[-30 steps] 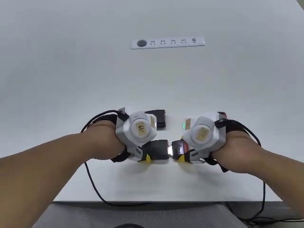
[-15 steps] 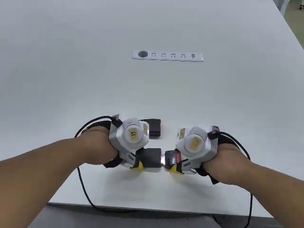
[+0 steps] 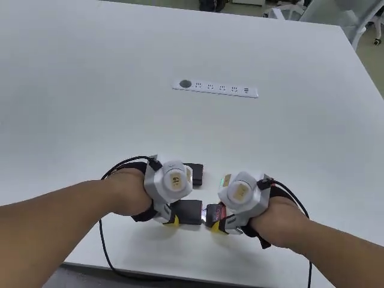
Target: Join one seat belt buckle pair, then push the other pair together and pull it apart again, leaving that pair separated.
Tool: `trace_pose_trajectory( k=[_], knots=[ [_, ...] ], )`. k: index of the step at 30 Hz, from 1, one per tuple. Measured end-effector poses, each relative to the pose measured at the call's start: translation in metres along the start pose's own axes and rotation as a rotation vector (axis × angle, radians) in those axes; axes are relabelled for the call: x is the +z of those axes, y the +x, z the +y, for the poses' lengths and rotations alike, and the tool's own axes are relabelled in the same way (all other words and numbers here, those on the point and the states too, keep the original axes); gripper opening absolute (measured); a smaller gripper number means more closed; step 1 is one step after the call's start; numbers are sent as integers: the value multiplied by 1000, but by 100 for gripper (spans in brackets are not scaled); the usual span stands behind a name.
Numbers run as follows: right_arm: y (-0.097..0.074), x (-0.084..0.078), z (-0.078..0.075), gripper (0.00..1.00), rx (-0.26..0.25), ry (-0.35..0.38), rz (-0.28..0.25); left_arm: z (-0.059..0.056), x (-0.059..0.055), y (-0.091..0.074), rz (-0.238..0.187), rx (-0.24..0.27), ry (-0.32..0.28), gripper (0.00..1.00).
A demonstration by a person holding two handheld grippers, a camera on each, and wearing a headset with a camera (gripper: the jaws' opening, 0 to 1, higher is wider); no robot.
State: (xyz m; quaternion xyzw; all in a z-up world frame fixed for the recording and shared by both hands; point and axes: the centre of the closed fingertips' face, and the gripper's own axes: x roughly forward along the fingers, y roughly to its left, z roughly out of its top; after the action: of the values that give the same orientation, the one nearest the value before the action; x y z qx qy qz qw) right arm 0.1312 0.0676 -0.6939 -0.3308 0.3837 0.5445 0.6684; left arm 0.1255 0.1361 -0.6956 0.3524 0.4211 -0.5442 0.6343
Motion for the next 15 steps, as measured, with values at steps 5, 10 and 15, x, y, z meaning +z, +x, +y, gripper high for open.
trace_pose_trajectory(
  k=[5, 10, 15],
  knots=[
    [-2, 1, -1, 37, -16, 18, -1, -2, -4, -7, -24, 10, -20, 40],
    [-16, 6, -4, 35, -13, 47, -55, 6, -4, -23, -64, 45, -79, 43],
    [-52, 20, -14, 33, -23, 33, -125, 24, 8, -45, -123, 88, -120, 43]
  ],
)
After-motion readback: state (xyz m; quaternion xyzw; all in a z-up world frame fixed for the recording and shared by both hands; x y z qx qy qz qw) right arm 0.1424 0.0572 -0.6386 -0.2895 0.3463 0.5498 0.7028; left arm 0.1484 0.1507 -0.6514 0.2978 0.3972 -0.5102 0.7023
